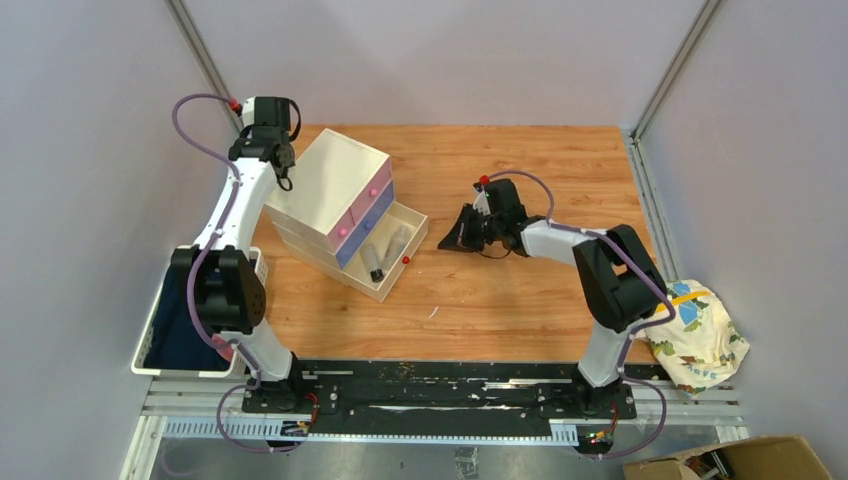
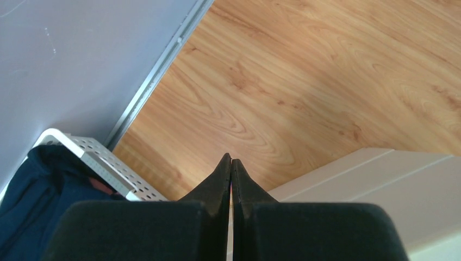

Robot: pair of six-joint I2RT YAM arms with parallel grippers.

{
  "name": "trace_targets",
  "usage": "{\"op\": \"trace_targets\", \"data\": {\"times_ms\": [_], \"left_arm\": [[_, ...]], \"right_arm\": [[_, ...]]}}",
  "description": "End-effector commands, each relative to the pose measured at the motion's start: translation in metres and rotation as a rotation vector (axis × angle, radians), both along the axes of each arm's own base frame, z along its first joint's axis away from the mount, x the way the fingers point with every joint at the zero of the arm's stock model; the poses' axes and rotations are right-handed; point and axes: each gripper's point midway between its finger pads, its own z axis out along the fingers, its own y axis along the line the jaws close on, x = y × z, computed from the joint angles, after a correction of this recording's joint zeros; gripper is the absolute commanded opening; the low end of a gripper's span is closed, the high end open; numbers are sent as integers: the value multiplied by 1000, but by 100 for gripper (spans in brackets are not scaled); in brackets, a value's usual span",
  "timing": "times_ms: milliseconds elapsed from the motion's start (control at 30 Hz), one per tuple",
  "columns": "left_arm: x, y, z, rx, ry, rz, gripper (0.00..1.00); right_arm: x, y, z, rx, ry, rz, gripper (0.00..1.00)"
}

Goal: Organize the makeup
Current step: Close the drawer in the storage box.

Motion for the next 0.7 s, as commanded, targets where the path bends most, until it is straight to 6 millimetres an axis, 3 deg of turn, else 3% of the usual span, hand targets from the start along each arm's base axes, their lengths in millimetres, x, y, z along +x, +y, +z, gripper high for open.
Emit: {"op": "trace_targets", "data": {"times_ms": [0,233,400,667], "left_arm": [[6,-15,-44,-73,106,-74,0],[16,-32,-75,-156,134,-142,0],[19,-44,-79,-196,127,-195,0],[14,-50,-82,-196,145,-236,0]], "right_arm": [[20,37,9,91,-16,70,0],[34,72,-15,130,57,138,0],[26,104,-11,148,51,186,0],[-1,179,5,265,50,295,0]]}}
